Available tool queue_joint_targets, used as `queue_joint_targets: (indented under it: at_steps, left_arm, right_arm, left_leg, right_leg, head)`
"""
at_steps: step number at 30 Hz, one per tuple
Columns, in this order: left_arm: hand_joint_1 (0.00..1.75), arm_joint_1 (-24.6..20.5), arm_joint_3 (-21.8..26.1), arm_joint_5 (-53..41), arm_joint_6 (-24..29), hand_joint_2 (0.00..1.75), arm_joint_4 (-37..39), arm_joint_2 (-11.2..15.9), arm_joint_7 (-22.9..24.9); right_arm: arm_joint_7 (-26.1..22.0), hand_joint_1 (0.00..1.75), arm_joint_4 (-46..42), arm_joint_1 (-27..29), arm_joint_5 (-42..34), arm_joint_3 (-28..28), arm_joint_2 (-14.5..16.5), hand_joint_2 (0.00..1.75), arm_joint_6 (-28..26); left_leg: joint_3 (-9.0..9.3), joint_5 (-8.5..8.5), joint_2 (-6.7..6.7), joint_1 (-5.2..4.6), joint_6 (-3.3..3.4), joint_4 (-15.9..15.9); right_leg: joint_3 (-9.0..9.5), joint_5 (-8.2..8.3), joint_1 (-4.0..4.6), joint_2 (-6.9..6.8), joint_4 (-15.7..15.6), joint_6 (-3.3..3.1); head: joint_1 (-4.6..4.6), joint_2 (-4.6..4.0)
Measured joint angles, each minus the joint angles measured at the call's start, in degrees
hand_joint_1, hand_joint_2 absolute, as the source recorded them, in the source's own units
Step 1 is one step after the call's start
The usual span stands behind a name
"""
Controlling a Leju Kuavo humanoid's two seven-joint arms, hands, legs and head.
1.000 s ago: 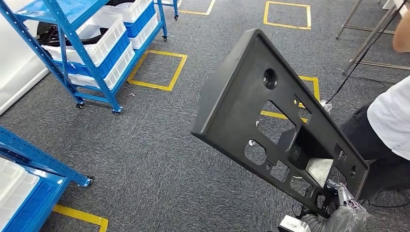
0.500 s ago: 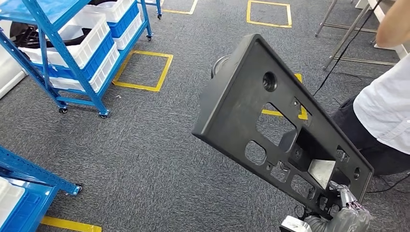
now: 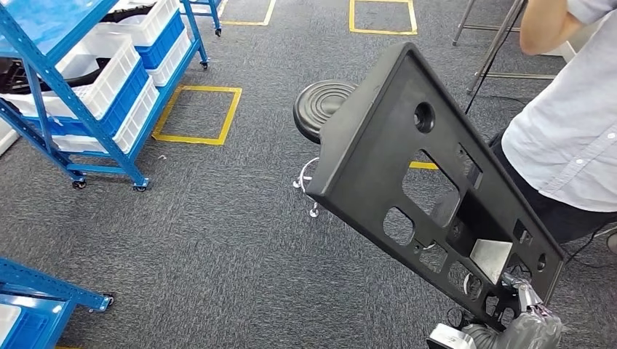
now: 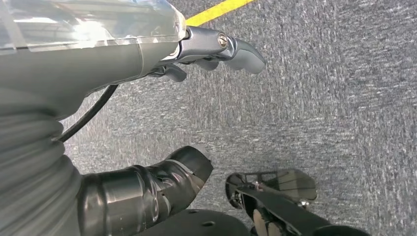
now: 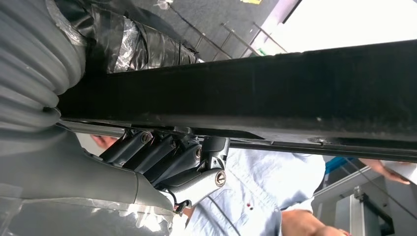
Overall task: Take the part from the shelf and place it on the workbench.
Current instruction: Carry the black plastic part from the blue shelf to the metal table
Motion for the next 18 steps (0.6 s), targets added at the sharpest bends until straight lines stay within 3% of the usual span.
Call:
queue_joint_targets:
  at_steps: [3, 5, 7, 9, 10, 12, 13, 14, 15, 16, 18]
  left_arm:
    - [0.00, 0.0, 0.0, 0.0, 0.1, 1.75, 0.0, 0.0, 0.0]
    - [0.00, -0.1, 0.0, 0.0, 0.2, 1.75, 0.0, 0.0, 0.0]
    - [0.00, -0.2, 0.0, 0.0, 0.4, 1.75, 0.0, 0.0, 0.0]
    - [0.00, -0.2, 0.0, 0.0, 0.4, 1.75, 0.0, 0.0, 0.0]
    - [0.00, -0.2, 0.0, 0.0, 0.5, 1.75, 0.0, 0.0, 0.0]
    - [0.00, -0.1, 0.0, 0.0, 0.5, 1.75, 0.0, -0.1, 0.0]
    - [0.00, -0.1, 0.0, 0.0, 0.5, 1.75, 0.0, -0.1, 0.0]
    - [0.00, 0.0, 0.0, 0.1, 0.5, 1.75, 0.0, -0.1, 0.0]
    - [0.00, 0.0, 0.1, 0.1, 0.5, 1.75, 0.0, -0.1, 0.0]
    - [0.00, 0.0, 0.1, 0.2, 0.5, 1.75, 0.0, -0.1, 0.0]
    - [0.00, -0.1, 0.1, 0.2, 0.5, 1.75, 0.0, -0.1, 0.0]
  right_arm:
    - [0.1, 1.75, 0.0, 0.0, -0.1, 0.0, 0.0, 1.75, 0.0]
    - [0.1, 1.75, 0.0, 0.0, -0.2, -0.1, 0.0, 1.75, 0.0]
    - [0.0, 1.75, -0.1, 0.2, -0.4, -0.1, 0.0, 1.75, 0.0]
    - [0.0, 1.75, -0.2, 0.4, -0.6, -0.1, 0.0, 1.75, 0.0]
    - [0.0, 1.75, -0.2, 0.5, -0.6, -0.1, 0.0, 1.75, 0.0]
    - [0.0, 1.75, -0.3, 0.5, -0.7, -0.2, 0.0, 1.75, 0.0]
    - [0.0, 1.75, -0.3, 0.5, -0.7, -0.2, 0.0, 1.75, 0.0]
    - [0.0, 1.75, -0.3, 0.6, -0.7, -0.3, 0.0, 1.75, 0.0]
    - [0.0, 1.75, -0.3, 0.6, -0.7, -0.3, 0.0, 1.75, 0.0]
    - [0.0, 1.75, -0.3, 0.6, -0.7, -0.4, 0.0, 1.75, 0.0]
    - [0.0, 1.75, -0.3, 0.5, -0.7, -0.5, 0.0, 1.75, 0.0]
  left_leg:
    - [4.52, 5.63, -1.09, 0.15, 0.23, -10.4]
    - [6.22, 6.61, -2.02, 0.11, 0.60, -14.4]
    - [6.28, 6.63, -1.90, 0.00, 1.19, -14.7]
    - [6.32, 7.01, -1.36, 0.13, 1.98, -15.1]
    - [6.35, 7.18, -1.04, 0.24, 2.32, -15.4]
    - [6.32, 7.27, -0.37, 0.21, 2.66, -15.5]
    - [6.30, 7.25, -0.01, 0.16, 2.70, -15.5]
    - [6.30, 7.20, 0.36, 0.12, 2.73, -15.5]
    - [6.35, 7.14, 0.69, 0.09, 2.73, -15.5]
    - [6.45, 7.06, 0.96, 0.08, 2.67, -15.4]
    - [6.79, 6.82, 1.42, -0.02, 2.39, -15.4]
  right_leg:
    - [-0.09, -0.40, 0.02, 1.18, 0.7, 0.45]
    - [-0.47, -0.56, 0.15, 1.76, 1.2, 1.03]
    - [-0.74, -0.43, 0.11, 2.23, 1.2, 1.63]
    - [-1.15, -1.29, 0.01, 1.76, 2.2, 2.20]
    - [-2.00, -2.64, -0.01, 1.14, 4.2, 2.48]
    - [-5.12, -6.36, -0.07, -0.10, 11.0, 2.96]
    - [-6.75, -7.69, -0.14, -0.30, 14.5, 3.11]
    - [-7.72, -8.02, -0.20, -0.38, 16.4, 3.19]
    - [-7.67, -7.23, -0.25, -0.46, 16.3, 3.19]
    - [-6.52, -5.50, -0.27, -0.63, 14.0, 3.10]
    - [-2.50, -1.82, -0.03, -1.90, 6.0, 2.60]
  head:
    - [0.00, 0.00]
    - [0.03, 0.00]
    - [0.05, 0.00]
    - [0.08, 0.00]
    - [0.09, 0.00]
    - [0.10, 0.00]
    - [0.09, 0.00]
    - [0.09, 0.00]
    - [0.09, 0.00]
    - [0.09, 0.00]
    - [0.09, 0.00]
